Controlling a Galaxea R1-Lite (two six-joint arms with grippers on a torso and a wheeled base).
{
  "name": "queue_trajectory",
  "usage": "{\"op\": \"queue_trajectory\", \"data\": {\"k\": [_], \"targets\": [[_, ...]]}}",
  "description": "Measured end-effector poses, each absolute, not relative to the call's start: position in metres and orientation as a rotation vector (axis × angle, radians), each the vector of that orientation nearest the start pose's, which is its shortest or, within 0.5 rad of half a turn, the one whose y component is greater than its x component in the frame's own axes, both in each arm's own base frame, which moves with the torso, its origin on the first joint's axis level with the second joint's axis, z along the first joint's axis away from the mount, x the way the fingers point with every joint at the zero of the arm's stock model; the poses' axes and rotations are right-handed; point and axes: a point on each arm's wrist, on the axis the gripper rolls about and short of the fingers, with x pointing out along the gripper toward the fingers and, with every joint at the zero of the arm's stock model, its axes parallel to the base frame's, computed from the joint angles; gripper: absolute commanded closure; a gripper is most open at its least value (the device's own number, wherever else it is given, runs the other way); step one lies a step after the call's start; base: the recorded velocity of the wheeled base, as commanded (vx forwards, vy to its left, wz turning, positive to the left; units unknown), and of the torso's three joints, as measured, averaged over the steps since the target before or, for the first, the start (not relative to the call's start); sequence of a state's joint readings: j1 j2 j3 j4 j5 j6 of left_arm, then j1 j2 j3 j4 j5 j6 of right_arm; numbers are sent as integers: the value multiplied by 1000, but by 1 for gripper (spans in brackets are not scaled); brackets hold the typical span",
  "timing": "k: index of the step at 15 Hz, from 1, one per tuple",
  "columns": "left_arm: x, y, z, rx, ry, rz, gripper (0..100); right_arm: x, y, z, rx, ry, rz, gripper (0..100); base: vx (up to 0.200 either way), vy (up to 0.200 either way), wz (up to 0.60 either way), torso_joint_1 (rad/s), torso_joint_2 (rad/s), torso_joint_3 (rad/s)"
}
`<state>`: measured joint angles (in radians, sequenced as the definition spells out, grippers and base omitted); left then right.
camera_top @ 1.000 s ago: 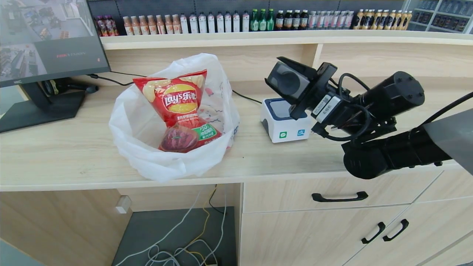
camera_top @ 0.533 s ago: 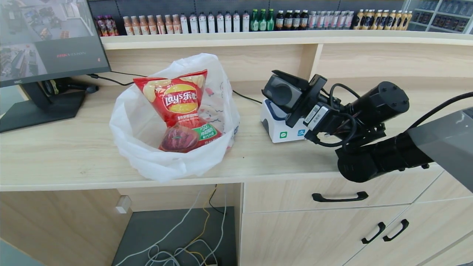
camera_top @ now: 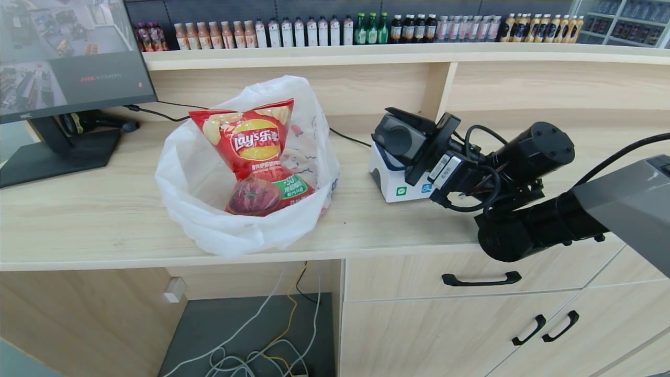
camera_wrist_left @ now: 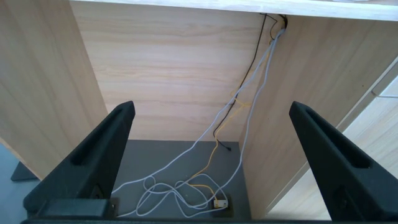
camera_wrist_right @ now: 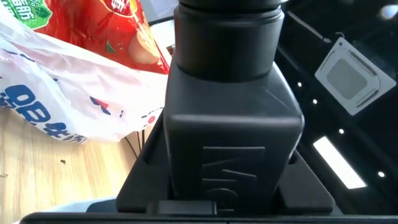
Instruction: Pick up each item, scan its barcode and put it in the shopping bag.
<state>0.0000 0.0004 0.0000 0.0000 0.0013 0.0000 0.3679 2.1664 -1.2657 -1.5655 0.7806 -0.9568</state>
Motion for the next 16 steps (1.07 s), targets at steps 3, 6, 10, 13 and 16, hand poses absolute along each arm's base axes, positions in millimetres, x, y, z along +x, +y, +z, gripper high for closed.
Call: {"op": "queue_trajectory", "data": {"k": [3,6,10,13,16], "targets": [[-23,0,75,0,0,1,0,378,163,215,-954,-1162,699,100,0,0,0,0,0,0],[-23,0,75,0,0,1,0,378,163,211,-952,-1149,706,100,0,0,0,0,0,0],[-23,0,75,0,0,1,0,378,163,209,-950,-1137,708,100,0,0,0,0,0,0],[-23,0,75,0,0,1,0,379,163,208,-950,-1134,708,100,0,0,0,0,0,0],[-23,0,75,0,0,1,0,379,163,208,-950,-1133,707,100,0,0,0,0,0,0]]}}
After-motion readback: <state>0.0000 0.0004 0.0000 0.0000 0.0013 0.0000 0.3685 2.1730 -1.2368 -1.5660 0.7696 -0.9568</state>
